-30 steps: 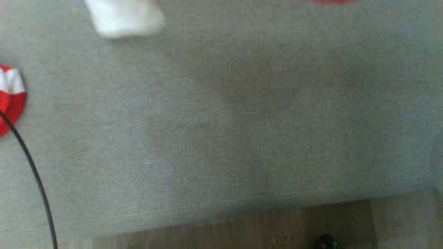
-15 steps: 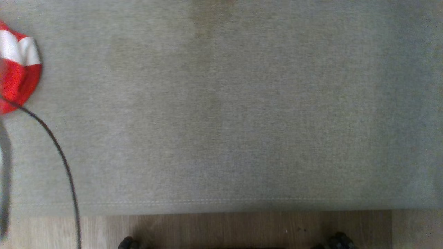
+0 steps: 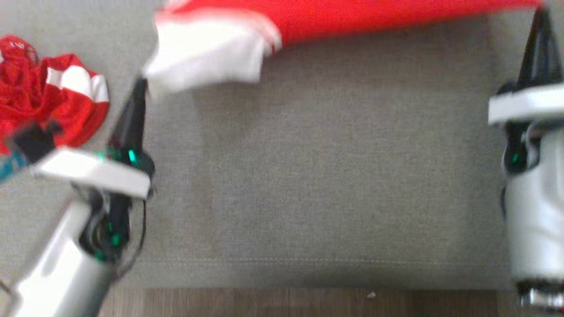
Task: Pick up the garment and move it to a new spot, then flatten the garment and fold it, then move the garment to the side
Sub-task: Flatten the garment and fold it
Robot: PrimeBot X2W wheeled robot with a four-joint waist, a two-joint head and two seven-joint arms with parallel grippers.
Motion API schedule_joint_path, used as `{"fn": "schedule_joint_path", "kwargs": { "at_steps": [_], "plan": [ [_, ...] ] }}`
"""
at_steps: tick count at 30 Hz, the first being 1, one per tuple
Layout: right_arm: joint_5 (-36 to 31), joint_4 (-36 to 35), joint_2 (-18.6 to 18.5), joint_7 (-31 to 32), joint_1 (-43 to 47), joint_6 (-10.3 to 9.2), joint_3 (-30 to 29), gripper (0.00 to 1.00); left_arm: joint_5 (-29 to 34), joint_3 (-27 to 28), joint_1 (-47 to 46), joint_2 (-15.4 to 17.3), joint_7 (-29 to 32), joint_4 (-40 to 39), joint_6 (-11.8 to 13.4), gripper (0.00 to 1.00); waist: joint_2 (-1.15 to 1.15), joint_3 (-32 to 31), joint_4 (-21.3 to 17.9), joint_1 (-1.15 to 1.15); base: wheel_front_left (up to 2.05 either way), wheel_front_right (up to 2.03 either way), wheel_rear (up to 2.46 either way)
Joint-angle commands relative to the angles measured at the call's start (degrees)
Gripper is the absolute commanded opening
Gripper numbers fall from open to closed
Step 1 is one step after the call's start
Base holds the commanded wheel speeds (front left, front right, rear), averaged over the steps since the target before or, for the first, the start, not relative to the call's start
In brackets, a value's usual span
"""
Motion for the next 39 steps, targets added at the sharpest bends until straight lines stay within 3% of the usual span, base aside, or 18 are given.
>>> {"fn": "schedule_joint_path", "kwargs": {
  "at_steps": [1, 6, 12, 13, 16, 22, 28, 39],
  "plan": [
    [1.28, -3.50, 0.91, -0.18, 3.72, 0.36, 0.87, 0.00, -1.60, 3.61, 1.75, 2.51, -0.29, -4.29, 1.23, 0.00, -0.01, -3.09, -0.34, 0.00, 0.00, 0.00, 0.00],
    [2.69, -9.01, 0.62, 1.34, 14.00, 0.36, -0.03, 0.00, -4.38, 5.71, 12.71, 2.52, -0.30, -12.15, 5.08, 0.00, -0.01, -5.58, -0.41, 0.00, 0.00, 0.00, 0.00],
    [3.39, -19.77, 0.00, 7.06, 26.26, 0.36, -2.00, 0.00, -6.39, 7.28, 22.97, 4.27, 0.13, -22.91, 11.83, 0.00, -0.01, -7.52, -0.38, 0.00, 0.00, 0.00, 0.00],
    [3.39, -19.77, 0.00, 7.06, 26.26, 0.36, -2.00, 0.00, -6.39, 7.28, 22.97, 4.27, 0.13, -22.91, 11.83, 0.00, -0.01, -7.52, -0.38, 0.00, 0.00, 0.00, 0.00],
    [3.08, -29.42, 1.07, 12.17, 34.06, 0.36, -4.49, 0.00, -7.30, 7.19, 28.12, 5.76, 1.66, -31.34, 16.66, 0.00, -0.01, -7.83, -0.45, 0.00, 0.00, 0.00, 0.00],
    [2.25, -38.18, 3.21, 18.35, 38.04, 0.36, -5.23, 0.00, -7.32, 7.38, 28.17, 6.24, 2.86, -36.25, 20.20, 0.00, -0.01, -7.52, -0.91, 0.00, 0.00, 0.00, 0.00],
    [-0.40, -35.99, 3.50, 22.84, 32.71, 0.36, -4.75, 0.00, -6.35, 5.76, 19.86, 4.05, 4.67, -30.18, 20.06, 0.00, -0.01, -5.93, -1.41, 0.00, 0.00, 0.00, 0.00],
    [-2.88, -24.36, 2.01, 21.99, 19.15, 0.36, -4.81, 0.00, -3.42, 3.50, 0.07, -2.43, 4.57, -10.70, 13.61, 0.00, -0.01, -0.83, -1.01, 0.00, 0.00, 0.00, 0.00]
  ]
}}
